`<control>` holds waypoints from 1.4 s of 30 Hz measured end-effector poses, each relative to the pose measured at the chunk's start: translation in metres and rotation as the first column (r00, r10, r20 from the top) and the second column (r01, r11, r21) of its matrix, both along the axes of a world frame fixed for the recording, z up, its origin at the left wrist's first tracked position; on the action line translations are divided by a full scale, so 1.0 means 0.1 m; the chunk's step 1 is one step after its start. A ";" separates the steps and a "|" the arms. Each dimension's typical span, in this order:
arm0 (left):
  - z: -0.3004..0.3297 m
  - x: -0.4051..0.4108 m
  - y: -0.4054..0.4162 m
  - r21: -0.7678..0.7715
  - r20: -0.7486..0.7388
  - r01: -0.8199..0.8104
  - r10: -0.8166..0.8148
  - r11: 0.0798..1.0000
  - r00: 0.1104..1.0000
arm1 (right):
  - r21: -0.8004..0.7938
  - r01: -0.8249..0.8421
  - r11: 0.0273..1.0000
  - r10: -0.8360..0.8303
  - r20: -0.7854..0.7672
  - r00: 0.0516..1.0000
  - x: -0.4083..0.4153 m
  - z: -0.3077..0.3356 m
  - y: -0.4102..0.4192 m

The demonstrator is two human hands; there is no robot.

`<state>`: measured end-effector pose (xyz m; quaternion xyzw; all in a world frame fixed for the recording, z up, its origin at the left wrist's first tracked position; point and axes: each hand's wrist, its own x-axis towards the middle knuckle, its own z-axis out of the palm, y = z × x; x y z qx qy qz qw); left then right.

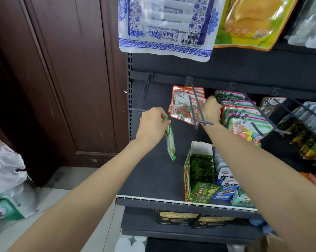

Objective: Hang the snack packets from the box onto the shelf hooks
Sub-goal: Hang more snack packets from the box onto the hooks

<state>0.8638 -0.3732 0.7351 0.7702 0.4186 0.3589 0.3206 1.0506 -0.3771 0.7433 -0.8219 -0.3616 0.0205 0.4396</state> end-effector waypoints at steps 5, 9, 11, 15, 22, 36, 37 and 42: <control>0.05 0.01 -0.07 -0.128 0.127 -0.004 0.020 0.992 0.992 | -0.160 -0.153 0.975 0.143 -0.070 0.987 -0.06 -0.24 -0.28; 0.08 0.02 -0.15 -0.258 0.219 0.034 0.025 0.965 0.975 | 0.133 -0.312 0.941 0.324 -0.073 0.943 -0.27 -0.34 -0.75; 0.07 0.03 -0.20 -0.299 0.258 0.048 0.032 0.953 0.966 | 0.099 -0.431 0.897 0.442 -0.183 0.878 -0.35 -0.40 -1.01; 0.06 0.08 -0.36 -0.339 0.308 0.090 0.020 0.937 0.951 | -0.017 -0.623 0.782 0.612 -0.171 0.772 -0.55 -0.40 -1.38; -0.07 0.15 -0.62 -0.097 0.182 0.118 -0.099 0.988 0.978 | 0.078 -0.339 0.938 0.346 -0.127 0.930 -0.53 -0.34 -1.78; -0.19 0.63 -1.25 -0.106 0.044 0.568 -0.567 0.816 0.822 | 0.328 -0.115 0.938 0.238 -0.366 0.900 0.04 -0.25 -2.54; -0.19 0.69 -1.27 -0.073 0.009 0.559 -0.560 0.826 0.829 | 0.342 -0.093 0.935 0.209 -0.320 0.924 0.12 -0.25 -2.55; -0.23 0.98 -1.37 0.060 -0.066 0.414 -0.410 0.908 0.909 | 0.297 -0.152 0.943 0.177 -0.062 0.982 0.42 -0.30 -2.44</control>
